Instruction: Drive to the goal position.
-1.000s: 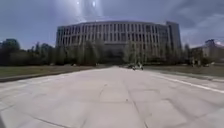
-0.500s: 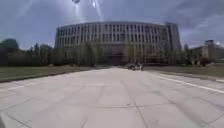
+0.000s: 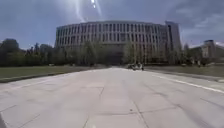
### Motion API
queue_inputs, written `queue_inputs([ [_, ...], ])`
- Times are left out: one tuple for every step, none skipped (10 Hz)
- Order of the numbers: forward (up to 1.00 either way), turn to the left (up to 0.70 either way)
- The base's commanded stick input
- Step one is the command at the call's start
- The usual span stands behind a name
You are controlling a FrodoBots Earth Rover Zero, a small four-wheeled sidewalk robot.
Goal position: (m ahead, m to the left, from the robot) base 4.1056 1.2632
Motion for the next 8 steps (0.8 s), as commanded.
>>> queue_inputs([
  [0.0, 0.0],
  [0.0, 0.0],
  [0.0, 0.0],
  [0.5, 0.0],
  [0.5, 0.0],
  [0.5, 0.0],
  [0.5, 0.0],
  [0.5, 0.0],
])
